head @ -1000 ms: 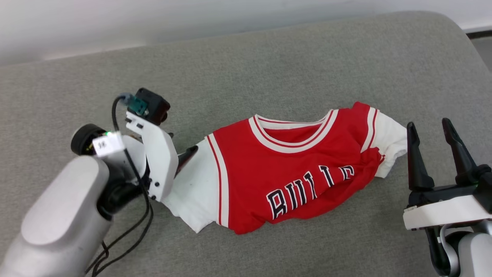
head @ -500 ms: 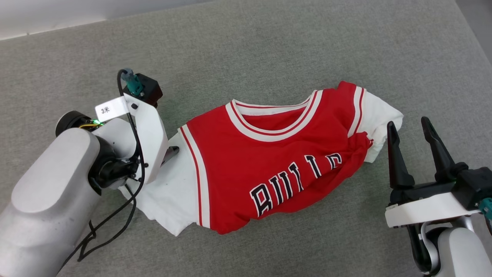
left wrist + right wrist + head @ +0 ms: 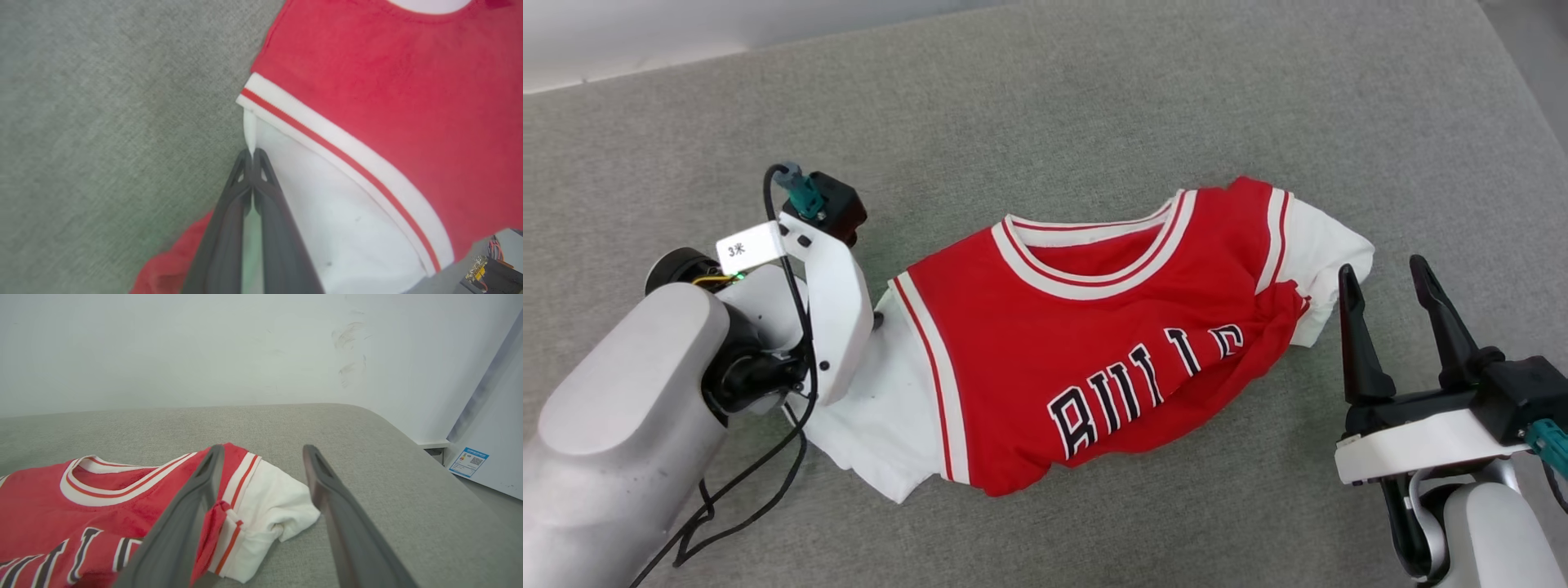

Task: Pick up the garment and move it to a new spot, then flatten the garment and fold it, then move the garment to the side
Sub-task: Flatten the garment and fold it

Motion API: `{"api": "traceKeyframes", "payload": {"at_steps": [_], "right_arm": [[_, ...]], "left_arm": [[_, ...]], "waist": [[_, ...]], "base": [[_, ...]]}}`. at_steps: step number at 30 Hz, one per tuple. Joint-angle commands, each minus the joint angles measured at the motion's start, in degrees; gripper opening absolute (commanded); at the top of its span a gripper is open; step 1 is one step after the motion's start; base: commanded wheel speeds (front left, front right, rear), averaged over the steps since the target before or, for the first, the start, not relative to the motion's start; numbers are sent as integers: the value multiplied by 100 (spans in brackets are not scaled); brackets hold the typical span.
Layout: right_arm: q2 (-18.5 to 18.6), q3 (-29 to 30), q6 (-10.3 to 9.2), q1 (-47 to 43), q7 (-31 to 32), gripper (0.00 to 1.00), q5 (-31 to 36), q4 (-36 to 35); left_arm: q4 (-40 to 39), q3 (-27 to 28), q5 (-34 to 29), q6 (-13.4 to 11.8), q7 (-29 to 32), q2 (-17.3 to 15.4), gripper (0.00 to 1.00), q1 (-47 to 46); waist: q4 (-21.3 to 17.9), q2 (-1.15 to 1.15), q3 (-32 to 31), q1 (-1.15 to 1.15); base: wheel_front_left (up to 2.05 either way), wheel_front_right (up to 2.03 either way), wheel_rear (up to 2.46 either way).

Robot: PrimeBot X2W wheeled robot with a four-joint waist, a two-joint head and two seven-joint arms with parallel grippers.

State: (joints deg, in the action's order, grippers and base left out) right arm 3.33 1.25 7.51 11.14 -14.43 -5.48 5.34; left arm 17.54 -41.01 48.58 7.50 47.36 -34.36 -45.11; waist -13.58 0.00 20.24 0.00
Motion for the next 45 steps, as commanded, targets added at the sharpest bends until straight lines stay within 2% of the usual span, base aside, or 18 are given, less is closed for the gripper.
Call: {"api": "traceKeyframes", "payload": {"at_steps": [1,10,16,27,28,29,37,45], "right_arm": [[-28,-14,-4,34,-40,100,5,6],[-2,-45,-4,-73,-1,100,54,86],[-4,-113,-4,-47,10,100,37,77],[-33,-294,-4,141,-34,100,-39,102],[-35,-296,-4,155,-42,100,-41,111],[-38,-296,-4,165,-39,100,-41,116],[-48,-296,-4,194,-62,100,-5,172],[34,-230,-4,63,-31,100,60,147]], "left_arm": [[38,9,-35,-9,-70,-76,0,25],[-100,150,-14,-9,-513,-300,0,-219],[-97,256,-324,-79,-778,-468,0,-557],[733,221,-1248,-583,-1463,-406,0,-1226],[840,188,-1317,-621,-1520,-389,26,-1232],[940,165,-1380,-639,-1597,-384,100,-1240],[1524,179,-1447,-619,-2637,-99,100,-1005],[1596,478,-1218,-553,-4327,304,100,-591]], "waist": [[57,0,-79,0],[232,0,-409,0],[233,0,-413,0],[13,0,-41,0],[9,0,-24,0],[8,0,-8,0],[170,0,-99,0],[519,0,-533,0]], "base": [[0,0,0],[0,0,0],[0,0,0],[0,0,0],[0,0,0],[0,0,0],[0,0,0],[0,0,0]]}}
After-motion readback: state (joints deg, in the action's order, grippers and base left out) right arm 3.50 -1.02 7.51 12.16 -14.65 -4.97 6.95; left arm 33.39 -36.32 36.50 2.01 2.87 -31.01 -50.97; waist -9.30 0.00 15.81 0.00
